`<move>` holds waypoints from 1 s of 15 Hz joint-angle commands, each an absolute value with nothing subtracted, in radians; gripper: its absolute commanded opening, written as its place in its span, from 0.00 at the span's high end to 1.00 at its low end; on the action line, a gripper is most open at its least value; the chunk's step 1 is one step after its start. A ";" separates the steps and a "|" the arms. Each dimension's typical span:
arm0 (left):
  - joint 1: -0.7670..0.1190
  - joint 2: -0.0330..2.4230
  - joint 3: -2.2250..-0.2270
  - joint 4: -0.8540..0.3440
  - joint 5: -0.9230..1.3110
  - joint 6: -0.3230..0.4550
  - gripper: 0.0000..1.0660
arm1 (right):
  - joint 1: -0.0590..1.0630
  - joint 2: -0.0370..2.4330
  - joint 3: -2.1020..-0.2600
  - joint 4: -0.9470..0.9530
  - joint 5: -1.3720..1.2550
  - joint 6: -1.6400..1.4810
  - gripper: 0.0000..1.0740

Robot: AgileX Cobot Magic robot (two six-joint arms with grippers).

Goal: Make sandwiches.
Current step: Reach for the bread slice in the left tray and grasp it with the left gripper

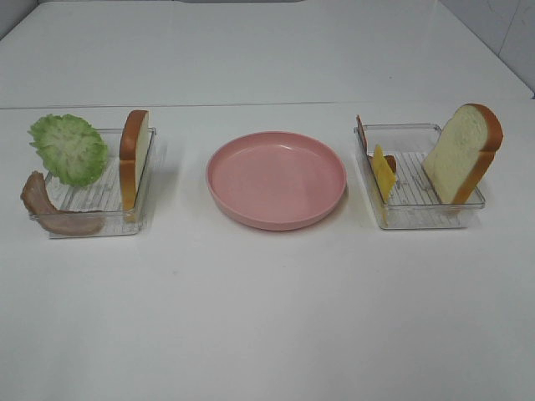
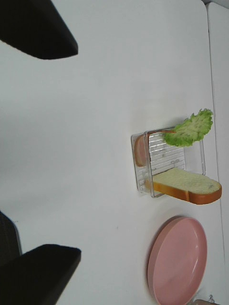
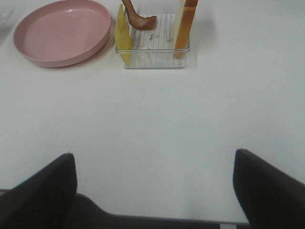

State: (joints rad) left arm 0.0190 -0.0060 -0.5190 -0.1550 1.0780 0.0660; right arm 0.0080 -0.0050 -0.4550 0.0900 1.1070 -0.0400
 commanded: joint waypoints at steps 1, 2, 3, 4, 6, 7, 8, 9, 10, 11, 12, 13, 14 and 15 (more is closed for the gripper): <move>0.017 -0.022 -0.516 -0.159 1.074 0.061 0.08 | 0.001 -0.034 -0.452 0.095 1.104 -0.048 0.19; 0.017 -0.022 -0.516 -0.159 1.074 0.061 0.08 | 0.001 -0.034 -0.452 0.095 1.104 -0.048 0.19; 0.017 -0.022 -0.516 -0.159 1.074 0.061 0.08 | 0.001 -0.034 -0.452 0.095 1.104 -0.048 0.19; 0.017 -0.022 -0.516 -0.159 1.074 0.061 0.08 | 0.001 -0.034 -0.452 0.095 1.104 -0.048 0.19; 0.017 -0.016 -0.516 -0.159 1.073 0.061 0.08 | 0.001 -0.034 -0.452 0.095 1.104 -0.048 0.19; 0.017 -0.006 -0.517 -0.159 1.072 0.061 0.08 | 0.001 -0.034 -0.452 0.095 1.104 -0.048 0.19; 0.017 0.075 -0.549 -0.163 1.031 0.063 0.08 | 0.001 -0.034 -0.452 0.095 1.104 -0.048 0.19; 0.017 0.107 -0.565 -0.162 1.006 0.068 0.08 | 0.001 -0.034 -0.452 0.095 1.104 -0.048 0.19; 0.017 0.175 -0.592 -0.162 0.954 0.080 0.08 | 0.001 -0.034 -0.452 0.095 1.104 -0.048 0.19; 0.017 0.256 -0.619 -0.162 0.904 0.090 0.08 | 0.001 -0.034 -0.452 0.095 1.104 -0.048 0.19; 0.017 0.403 -0.673 -0.163 0.848 0.098 0.08 | 0.001 -0.034 -0.452 0.095 1.104 -0.048 0.19; 0.017 0.490 -0.715 -0.169 0.822 0.097 0.08 | 0.001 -0.034 -0.452 0.095 1.104 -0.048 0.19; 0.017 0.540 -0.744 -0.175 0.812 0.095 0.08 | 0.001 -0.034 -0.452 0.095 1.104 -0.048 0.19; 0.017 0.631 -0.800 -0.187 0.799 0.095 0.08 | 0.001 -0.034 -0.452 0.095 1.104 -0.048 0.19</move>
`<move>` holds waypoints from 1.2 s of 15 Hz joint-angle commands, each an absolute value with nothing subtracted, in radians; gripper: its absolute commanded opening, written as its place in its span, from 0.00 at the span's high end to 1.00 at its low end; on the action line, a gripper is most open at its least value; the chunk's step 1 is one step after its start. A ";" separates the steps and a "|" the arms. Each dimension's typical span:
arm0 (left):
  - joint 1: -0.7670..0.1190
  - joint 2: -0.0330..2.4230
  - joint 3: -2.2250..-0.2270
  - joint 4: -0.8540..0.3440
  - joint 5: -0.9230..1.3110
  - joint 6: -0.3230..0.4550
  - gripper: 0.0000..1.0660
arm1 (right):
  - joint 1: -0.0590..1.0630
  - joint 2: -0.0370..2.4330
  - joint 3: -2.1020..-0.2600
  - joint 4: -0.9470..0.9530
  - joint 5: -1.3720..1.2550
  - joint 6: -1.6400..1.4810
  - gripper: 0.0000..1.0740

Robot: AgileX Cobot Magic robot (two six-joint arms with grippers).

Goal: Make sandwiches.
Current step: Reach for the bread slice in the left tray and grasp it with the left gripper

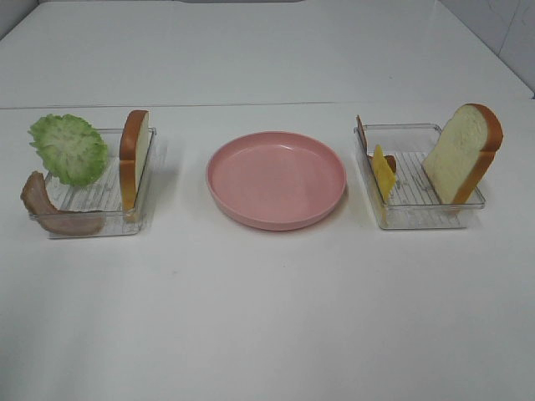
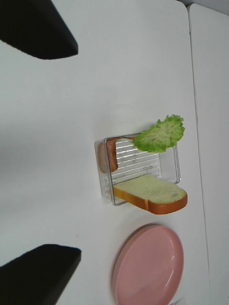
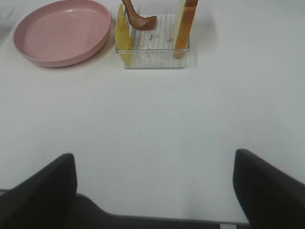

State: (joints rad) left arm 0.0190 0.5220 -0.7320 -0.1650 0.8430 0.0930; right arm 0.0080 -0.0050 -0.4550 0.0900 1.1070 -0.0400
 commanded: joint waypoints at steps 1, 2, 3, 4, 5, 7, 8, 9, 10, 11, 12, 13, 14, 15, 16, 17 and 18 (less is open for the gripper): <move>0.017 0.723 -0.872 -0.208 0.797 0.095 0.08 | 0.001 -0.034 -0.452 0.095 1.104 -0.048 0.19; 0.017 0.879 -0.981 -0.261 0.812 0.097 0.08 | 0.001 -0.034 -0.452 0.095 1.104 -0.048 0.19; 0.012 0.972 -1.053 -0.278 0.825 0.099 0.08 | 0.001 -0.034 -0.452 0.095 1.104 -0.048 0.19; 0.004 1.021 -1.094 -0.282 0.836 0.099 0.08 | 0.001 -0.034 -0.452 0.095 1.104 -0.048 0.19; -0.024 1.105 -1.171 -0.282 0.852 0.098 0.08 | 0.001 -0.034 -0.452 0.095 1.104 -0.048 0.19; -0.122 1.302 -1.316 -0.211 0.865 0.044 0.08 | 0.001 -0.034 -0.452 0.095 1.104 -0.048 0.19; -0.146 1.331 -1.337 -0.187 0.872 0.021 0.08 | 0.001 -0.034 -0.452 0.095 1.104 -0.048 0.19; -0.192 1.404 -1.388 -0.121 0.898 -0.049 0.08 | 0.001 -0.034 -0.452 0.095 1.104 -0.048 0.19; -0.242 1.508 -1.458 -0.033 0.961 -0.148 0.08 | 0.001 -0.034 -0.452 0.095 1.104 -0.048 0.19; -0.264 1.572 -1.492 0.009 0.996 -0.191 0.08 | 0.001 -0.034 -0.452 0.095 1.104 -0.048 0.19; -0.269 1.606 -1.508 0.021 1.006 -0.203 0.08 | 0.001 -0.034 -0.452 0.095 1.104 -0.048 0.19; -0.270 1.661 -1.539 0.019 1.017 -0.224 0.08 | 0.001 -0.034 -0.452 0.095 1.104 -0.048 0.19; -0.270 1.736 -1.577 0.000 1.018 -0.245 0.08 | 0.001 -0.034 -0.452 0.095 1.104 -0.048 0.19; -0.270 1.780 -1.603 -0.008 1.018 -0.264 0.08 | 0.001 -0.034 -0.452 0.095 1.104 -0.048 0.19; -0.270 1.822 -1.629 -0.014 1.020 -0.279 0.08 | 0.001 -0.034 -0.452 0.095 1.104 -0.048 0.19; -0.270 1.844 -1.643 -0.021 1.022 -0.283 0.08 | 0.001 -0.034 -0.452 0.095 1.104 -0.048 0.19; -0.270 1.936 -1.711 -0.049 1.045 -0.299 0.08 | 0.001 -0.034 -0.452 0.095 1.104 -0.048 0.19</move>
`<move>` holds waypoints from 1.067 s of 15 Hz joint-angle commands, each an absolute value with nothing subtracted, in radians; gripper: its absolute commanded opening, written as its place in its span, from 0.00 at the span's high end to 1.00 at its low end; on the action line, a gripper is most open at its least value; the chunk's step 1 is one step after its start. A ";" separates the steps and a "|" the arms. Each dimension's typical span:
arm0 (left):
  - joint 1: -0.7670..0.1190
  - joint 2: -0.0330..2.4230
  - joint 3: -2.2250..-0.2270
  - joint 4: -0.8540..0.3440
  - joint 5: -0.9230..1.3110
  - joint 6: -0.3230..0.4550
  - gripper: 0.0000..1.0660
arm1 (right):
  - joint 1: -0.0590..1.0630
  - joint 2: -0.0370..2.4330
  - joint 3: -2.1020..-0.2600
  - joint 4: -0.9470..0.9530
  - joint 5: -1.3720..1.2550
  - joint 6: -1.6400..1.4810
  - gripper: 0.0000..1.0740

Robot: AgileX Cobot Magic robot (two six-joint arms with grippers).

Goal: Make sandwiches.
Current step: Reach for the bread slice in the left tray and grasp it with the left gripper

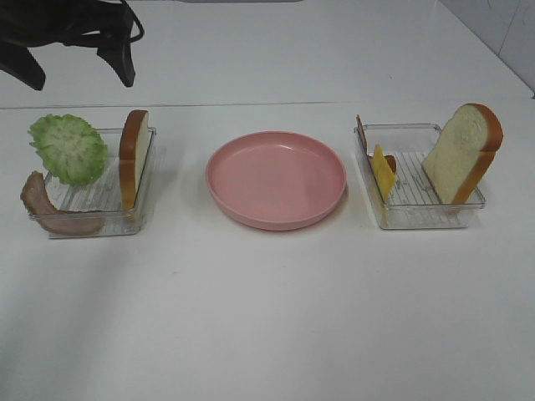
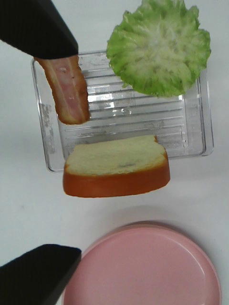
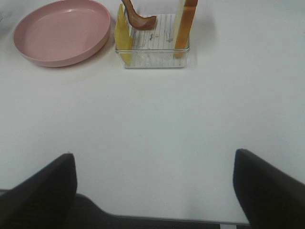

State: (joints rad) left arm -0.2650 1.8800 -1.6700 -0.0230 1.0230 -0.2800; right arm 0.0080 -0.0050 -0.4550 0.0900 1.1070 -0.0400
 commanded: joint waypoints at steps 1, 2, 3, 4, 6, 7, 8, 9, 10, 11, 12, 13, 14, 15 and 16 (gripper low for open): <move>-0.270 1.953 -1.723 -0.058 1.048 -0.299 0.08 | 0.001 -0.034 -0.452 0.095 1.104 -0.048 0.19; -0.270 1.990 -1.748 -0.080 1.055 -0.302 0.08 | 0.001 -0.034 -0.452 0.095 1.104 -0.048 0.19; -0.270 2.009 -1.761 -0.088 1.056 -0.303 0.08 | 0.001 -0.034 -0.452 0.095 1.104 -0.048 0.19; -0.270 2.068 -1.800 -0.101 1.066 -0.303 0.08 | 0.001 -0.034 -0.452 0.095 1.104 -0.048 0.19; -0.270 2.130 -1.833 -0.106 1.069 -0.303 0.08 | 0.001 -0.034 -0.452 0.095 1.104 -0.048 0.19; -0.270 2.147 -1.843 -0.106 1.069 -0.303 0.08 | 0.001 -0.034 -0.452 0.095 1.104 -0.048 0.19; -0.270 2.202 -1.879 -0.106 1.064 -0.302 0.08 | 0.001 -0.034 -0.452 0.095 1.104 -0.048 0.19; -0.270 2.213 -1.888 -0.106 1.066 -0.302 0.08 | 0.001 -0.034 -0.452 0.095 1.104 -0.048 0.19; -0.270 2.232 -1.901 -0.106 1.067 -0.302 0.09 | 0.001 -0.034 -0.452 0.095 1.104 -0.048 0.19; -0.270 2.238 -1.902 -0.106 1.065 -0.302 0.10 | 0.001 -0.034 -0.452 0.095 1.104 -0.048 0.19; -0.270 2.251 -1.903 -0.107 1.066 -0.302 0.12 | 0.001 -0.034 -0.452 0.095 1.104 -0.048 0.19; -0.270 2.251 -1.903 -0.106 1.065 -0.302 0.12 | 0.001 -0.034 -0.452 0.095 1.104 -0.048 0.19; -0.270 2.251 -1.903 -0.106 1.065 -0.302 0.15 | 0.001 -0.034 -0.452 0.095 1.104 -0.048 0.19; -0.270 2.251 -1.903 -0.106 1.065 -0.302 0.17 | 0.001 -0.034 -0.452 0.095 1.104 -0.048 0.19; -0.270 2.251 -1.903 -0.106 1.069 -0.307 0.38 | 0.001 -0.034 -0.452 0.095 1.104 -0.048 0.19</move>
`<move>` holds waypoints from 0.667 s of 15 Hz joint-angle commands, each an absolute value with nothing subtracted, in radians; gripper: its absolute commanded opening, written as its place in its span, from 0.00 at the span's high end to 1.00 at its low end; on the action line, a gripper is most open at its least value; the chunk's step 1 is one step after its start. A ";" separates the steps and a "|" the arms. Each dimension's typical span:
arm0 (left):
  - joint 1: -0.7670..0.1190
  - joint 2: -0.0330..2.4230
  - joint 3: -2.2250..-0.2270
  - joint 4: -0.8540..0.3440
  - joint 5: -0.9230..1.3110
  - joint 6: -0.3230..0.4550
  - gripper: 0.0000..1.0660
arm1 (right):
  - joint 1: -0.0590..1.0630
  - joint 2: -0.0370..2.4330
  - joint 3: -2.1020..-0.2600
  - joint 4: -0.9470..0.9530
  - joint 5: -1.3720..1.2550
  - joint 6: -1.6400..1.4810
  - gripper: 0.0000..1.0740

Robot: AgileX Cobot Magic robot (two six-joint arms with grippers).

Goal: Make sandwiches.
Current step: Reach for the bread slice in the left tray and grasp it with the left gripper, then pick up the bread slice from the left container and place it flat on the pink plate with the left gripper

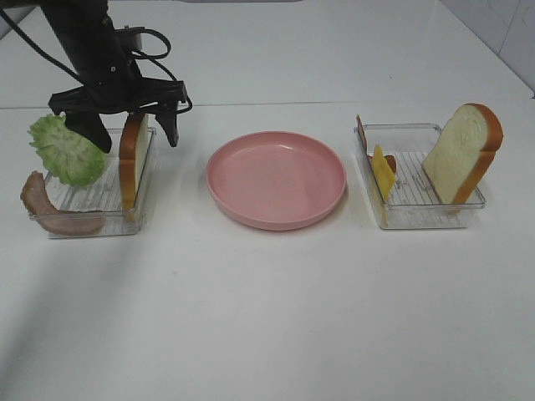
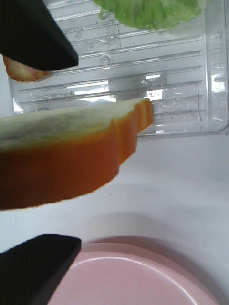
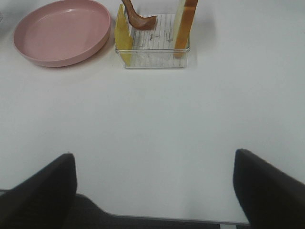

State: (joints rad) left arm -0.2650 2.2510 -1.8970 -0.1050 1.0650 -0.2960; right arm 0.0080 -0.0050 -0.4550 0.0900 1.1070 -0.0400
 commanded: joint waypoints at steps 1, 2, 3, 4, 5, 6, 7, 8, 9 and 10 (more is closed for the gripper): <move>-0.270 2.251 -1.903 -0.106 1.069 -0.307 0.45 | 0.001 -0.034 -0.452 0.095 1.104 -0.048 0.19; -0.270 2.251 -1.903 -0.106 1.069 -0.307 0.65 | 0.001 -0.034 -0.452 0.095 1.104 -0.048 0.19; -0.270 2.251 -1.903 -0.109 1.069 -0.307 0.85 | 0.001 -0.034 -0.452 0.095 1.104 -0.048 0.19; -0.270 2.247 -1.909 -0.109 1.082 -0.307 1.00 | 0.001 -0.034 -0.452 0.095 1.104 -0.048 0.19; -0.270 2.247 -1.926 -0.101 1.102 -0.307 1.00 | 0.001 -0.034 -0.452 0.095 1.104 -0.048 0.19; -0.270 2.247 -1.936 -0.098 1.118 -0.307 1.00 | 0.001 -0.034 -0.452 0.095 1.104 -0.048 0.19; -0.270 2.247 -1.969 -0.085 1.154 -0.307 1.00 | 0.001 -0.034 -0.452 0.095 1.104 -0.048 0.19; -0.270 2.244 -2.026 -0.068 1.222 -0.307 1.00 | 0.001 -0.034 -0.452 0.095 1.104 -0.048 0.19; -0.270 2.242 -2.078 -0.063 1.291 -0.307 1.00 | 0.001 -0.034 -0.452 0.095 1.104 -0.048 0.19; -0.270 2.241 -2.101 -0.063 1.320 -0.307 1.00 | 0.001 -0.034 -0.452 0.095 1.104 -0.048 0.19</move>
State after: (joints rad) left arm -0.2650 2.2530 -2.0890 -0.0590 1.2140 -0.2990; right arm 0.0080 -0.0050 -0.4550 0.0900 1.1070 -0.0400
